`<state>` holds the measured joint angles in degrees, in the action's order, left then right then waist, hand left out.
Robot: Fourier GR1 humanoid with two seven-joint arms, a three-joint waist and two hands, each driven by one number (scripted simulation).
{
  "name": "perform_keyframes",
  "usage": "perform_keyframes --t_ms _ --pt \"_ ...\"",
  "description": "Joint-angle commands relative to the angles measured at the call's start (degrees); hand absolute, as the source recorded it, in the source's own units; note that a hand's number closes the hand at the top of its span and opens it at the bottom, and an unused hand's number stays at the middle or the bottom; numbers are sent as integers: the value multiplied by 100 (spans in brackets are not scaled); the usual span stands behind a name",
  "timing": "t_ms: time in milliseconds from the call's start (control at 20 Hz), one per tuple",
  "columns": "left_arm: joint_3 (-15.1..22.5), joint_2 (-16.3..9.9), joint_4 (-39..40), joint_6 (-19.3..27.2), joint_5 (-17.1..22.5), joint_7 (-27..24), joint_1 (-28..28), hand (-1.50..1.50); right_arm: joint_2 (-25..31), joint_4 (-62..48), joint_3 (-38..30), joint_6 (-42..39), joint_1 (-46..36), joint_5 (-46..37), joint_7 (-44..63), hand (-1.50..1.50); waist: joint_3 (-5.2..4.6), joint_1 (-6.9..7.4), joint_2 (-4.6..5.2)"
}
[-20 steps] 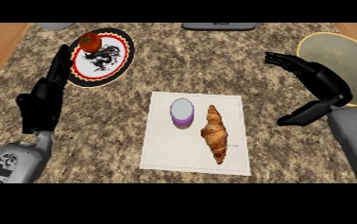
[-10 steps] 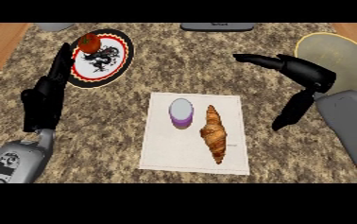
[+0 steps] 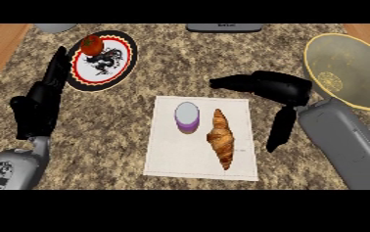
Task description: Pick the croissant from the placemat and place it in the bowl
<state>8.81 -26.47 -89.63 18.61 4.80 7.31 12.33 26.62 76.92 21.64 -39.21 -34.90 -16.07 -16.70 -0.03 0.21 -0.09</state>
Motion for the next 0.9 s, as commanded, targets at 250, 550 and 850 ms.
perform_keyframes --t_ms 250,550,850 --pt "-110 369 600 -147 -256 -6 498 0 -296 -113 406 -204 -161 -1052 559 -150 1 -20 22" --pt "-219 514 162 -174 -441 118 227 0 -688 -386 747 433 566 -1901 361 -150 4 -1 13" --pt "-232 680 -344 -344 -774 86 -251 0 -1062 -789 415 192 322 -2249 226 -150 3 13 7"
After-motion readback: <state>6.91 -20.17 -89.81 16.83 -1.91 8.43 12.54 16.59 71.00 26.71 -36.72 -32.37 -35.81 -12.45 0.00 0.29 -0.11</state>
